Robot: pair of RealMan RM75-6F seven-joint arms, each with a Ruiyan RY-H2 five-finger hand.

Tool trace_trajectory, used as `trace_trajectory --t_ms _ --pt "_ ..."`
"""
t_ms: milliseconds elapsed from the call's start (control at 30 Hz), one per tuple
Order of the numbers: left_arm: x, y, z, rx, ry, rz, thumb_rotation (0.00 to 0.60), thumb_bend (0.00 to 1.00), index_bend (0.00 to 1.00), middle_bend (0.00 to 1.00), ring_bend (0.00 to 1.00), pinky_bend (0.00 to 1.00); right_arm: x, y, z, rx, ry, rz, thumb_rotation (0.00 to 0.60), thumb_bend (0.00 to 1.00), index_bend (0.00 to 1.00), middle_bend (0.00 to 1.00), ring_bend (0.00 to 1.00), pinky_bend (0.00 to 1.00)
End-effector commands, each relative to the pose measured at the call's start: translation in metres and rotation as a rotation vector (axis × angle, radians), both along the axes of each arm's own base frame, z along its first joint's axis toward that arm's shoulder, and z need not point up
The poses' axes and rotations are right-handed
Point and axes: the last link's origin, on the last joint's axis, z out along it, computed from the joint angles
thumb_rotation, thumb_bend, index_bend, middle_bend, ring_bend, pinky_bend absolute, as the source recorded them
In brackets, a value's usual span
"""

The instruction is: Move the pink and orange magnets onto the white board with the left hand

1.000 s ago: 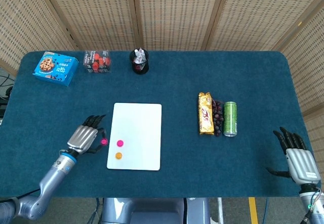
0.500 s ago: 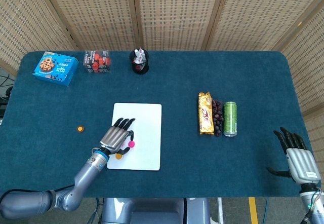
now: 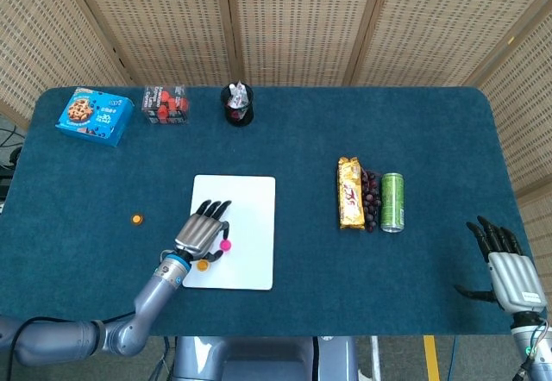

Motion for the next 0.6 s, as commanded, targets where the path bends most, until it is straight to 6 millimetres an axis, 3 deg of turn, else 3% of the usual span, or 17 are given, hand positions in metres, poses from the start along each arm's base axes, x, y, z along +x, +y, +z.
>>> trace_trajectory --t_ms 33,267,467,600 --pt "-0.001 0.000 -0.001 -0.004 0.002 0.004 0.600 0.30 0.50 0.00 0.00 0.00 0.000 0.000 0.000 0.000 0.000 0.000 0.600 0.10 0.05 0.00 0.00 0.00" --pt "-0.002 0.001 0.001 0.000 -0.001 0.009 0.600 0.29 0.33 0.00 0.00 0.00 0.000 0.000 0.000 0.002 -0.001 -0.002 0.600 0.10 0.05 0.00 0.00 0.00" --pt "-0.004 0.002 0.009 0.006 -0.026 0.012 0.600 0.30 0.32 0.00 0.00 0.00 0.000 0.000 0.000 0.002 0.000 -0.003 0.600 0.10 0.05 0.00 0.00 0.00" --pt "-0.021 0.009 0.032 0.063 -0.027 0.027 0.600 0.30 0.32 0.00 0.00 0.00 0.000 0.000 0.000 0.000 -0.001 -0.004 0.600 0.10 0.05 0.00 0.00 0.00"
